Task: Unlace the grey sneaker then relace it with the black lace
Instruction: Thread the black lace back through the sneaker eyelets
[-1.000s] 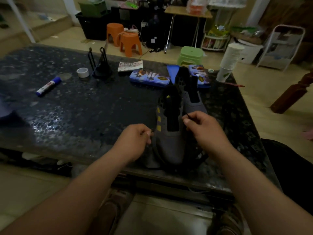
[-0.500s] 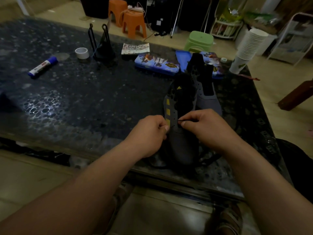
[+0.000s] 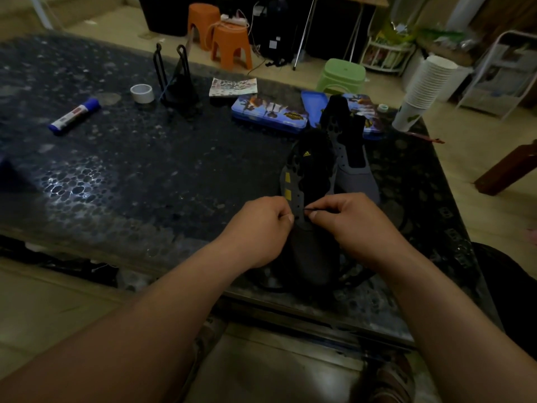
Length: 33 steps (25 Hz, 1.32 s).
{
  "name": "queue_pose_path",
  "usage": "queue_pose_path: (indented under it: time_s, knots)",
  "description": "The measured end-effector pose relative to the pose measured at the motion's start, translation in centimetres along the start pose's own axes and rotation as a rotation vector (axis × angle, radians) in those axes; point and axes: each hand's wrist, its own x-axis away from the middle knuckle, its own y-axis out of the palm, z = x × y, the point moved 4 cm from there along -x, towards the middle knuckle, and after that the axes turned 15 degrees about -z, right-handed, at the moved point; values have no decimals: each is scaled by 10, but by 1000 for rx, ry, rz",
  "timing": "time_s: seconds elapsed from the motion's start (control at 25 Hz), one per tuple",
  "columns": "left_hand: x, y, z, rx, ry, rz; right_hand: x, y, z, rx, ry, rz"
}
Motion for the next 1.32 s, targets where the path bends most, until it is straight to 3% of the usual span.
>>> queue_pose_path:
  time_s: [0.16,0.44,0.6,0.88,1.32]
  knots:
    - [0,1,-3,6,-4,-30,-1,0,0,-20,-11,-8]
    - [0,0,9,-186,48,56,3,1,-4,40,-56,-21]
    - [1,2,4,-48,19,98,0,1,0,128,-28,-22]
    - [0,-3,-1,200,-44,-16,-10,4,1,323,-64,-58]
    - [-5,5,-3,150,-69,-9,-15,10,1,389,-17,-135]
